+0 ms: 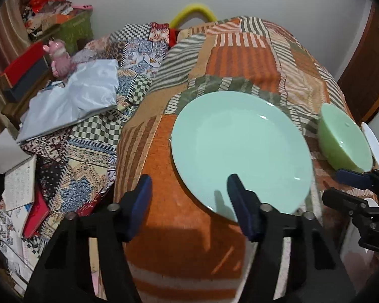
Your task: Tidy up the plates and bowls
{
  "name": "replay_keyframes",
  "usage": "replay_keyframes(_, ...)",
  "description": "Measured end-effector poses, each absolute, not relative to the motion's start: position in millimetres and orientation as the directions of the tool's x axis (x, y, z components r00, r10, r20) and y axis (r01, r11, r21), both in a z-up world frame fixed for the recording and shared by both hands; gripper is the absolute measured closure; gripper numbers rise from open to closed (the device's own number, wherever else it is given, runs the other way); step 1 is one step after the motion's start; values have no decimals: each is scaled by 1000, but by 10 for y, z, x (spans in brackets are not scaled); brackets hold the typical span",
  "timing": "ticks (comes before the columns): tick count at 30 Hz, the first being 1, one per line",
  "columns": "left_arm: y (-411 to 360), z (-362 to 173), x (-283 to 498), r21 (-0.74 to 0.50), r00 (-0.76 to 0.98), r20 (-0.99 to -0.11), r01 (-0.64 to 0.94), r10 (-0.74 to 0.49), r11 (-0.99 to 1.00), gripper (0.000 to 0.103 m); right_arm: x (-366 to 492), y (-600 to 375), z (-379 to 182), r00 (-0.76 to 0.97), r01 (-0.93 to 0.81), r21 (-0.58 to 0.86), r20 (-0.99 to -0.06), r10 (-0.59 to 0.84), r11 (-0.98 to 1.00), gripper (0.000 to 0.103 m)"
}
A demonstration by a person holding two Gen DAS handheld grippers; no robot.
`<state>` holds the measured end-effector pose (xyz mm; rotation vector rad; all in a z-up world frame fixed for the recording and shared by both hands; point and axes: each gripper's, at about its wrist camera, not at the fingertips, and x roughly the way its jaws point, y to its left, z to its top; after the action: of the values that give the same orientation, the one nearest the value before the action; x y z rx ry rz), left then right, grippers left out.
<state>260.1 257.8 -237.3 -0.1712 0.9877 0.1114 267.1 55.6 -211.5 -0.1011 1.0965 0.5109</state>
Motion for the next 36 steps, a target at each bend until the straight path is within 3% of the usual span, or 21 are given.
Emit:
replay_keyframes(3,2603,-2466,2699,-104,537,-843,-159,-3,982,57,2718,597,-2177,339,-433,172,-878,337,885,62)
replay_keyframes(7,2632,-2563,2794,-132,532,-846,-148,-34,980,69,2762,667,-2274,302,-428,194,-890,342,883,64)
replay_keyframes(16,2676,-2580,2808,-150,548,-835,-134,-53,979,77,2844,620,-2295,291,-400,220,-890,351,890,72)
replay_keyframes(36,2633,-2428,1578,-219,531,-842,-166,-100,961,77,2335,726,-2249,210,-562,177,-914,347,808,73)
